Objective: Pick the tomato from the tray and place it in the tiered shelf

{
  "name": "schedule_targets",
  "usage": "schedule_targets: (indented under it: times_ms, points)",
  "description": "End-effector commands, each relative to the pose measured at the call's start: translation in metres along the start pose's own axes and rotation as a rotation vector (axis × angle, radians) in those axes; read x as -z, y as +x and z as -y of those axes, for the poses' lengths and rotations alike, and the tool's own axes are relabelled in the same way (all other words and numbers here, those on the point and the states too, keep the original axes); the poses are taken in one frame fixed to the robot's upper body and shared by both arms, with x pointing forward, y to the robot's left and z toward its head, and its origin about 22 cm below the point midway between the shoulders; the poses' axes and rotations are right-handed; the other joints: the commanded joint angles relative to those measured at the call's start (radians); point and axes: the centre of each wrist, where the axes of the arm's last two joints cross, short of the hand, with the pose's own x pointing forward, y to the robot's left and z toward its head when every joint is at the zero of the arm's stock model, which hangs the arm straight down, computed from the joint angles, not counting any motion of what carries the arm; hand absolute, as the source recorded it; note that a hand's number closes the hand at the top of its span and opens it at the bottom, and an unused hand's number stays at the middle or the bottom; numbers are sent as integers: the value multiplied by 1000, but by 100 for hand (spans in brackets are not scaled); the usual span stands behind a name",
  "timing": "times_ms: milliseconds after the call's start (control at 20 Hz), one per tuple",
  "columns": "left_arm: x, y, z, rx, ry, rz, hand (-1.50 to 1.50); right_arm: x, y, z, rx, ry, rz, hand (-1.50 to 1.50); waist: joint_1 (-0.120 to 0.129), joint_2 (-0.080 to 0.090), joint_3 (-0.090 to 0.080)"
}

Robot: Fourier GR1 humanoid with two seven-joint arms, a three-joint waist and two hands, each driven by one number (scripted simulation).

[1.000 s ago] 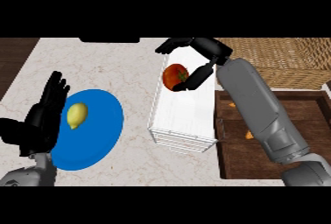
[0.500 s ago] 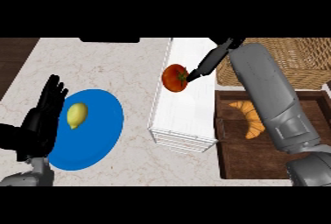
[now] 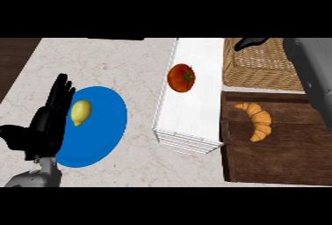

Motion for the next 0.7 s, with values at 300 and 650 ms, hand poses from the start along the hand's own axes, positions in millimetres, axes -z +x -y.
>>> schedule_targets:
  times_ms: [300,650]
  points:
    - [11,12,0,2,-25,28,0,-75,12,77,15,-7,-35,-150,39,23,3]
    - [11,14,21,-11,-53,30,0,-92,22,93,16,-3,-16,-150,48,30,5]
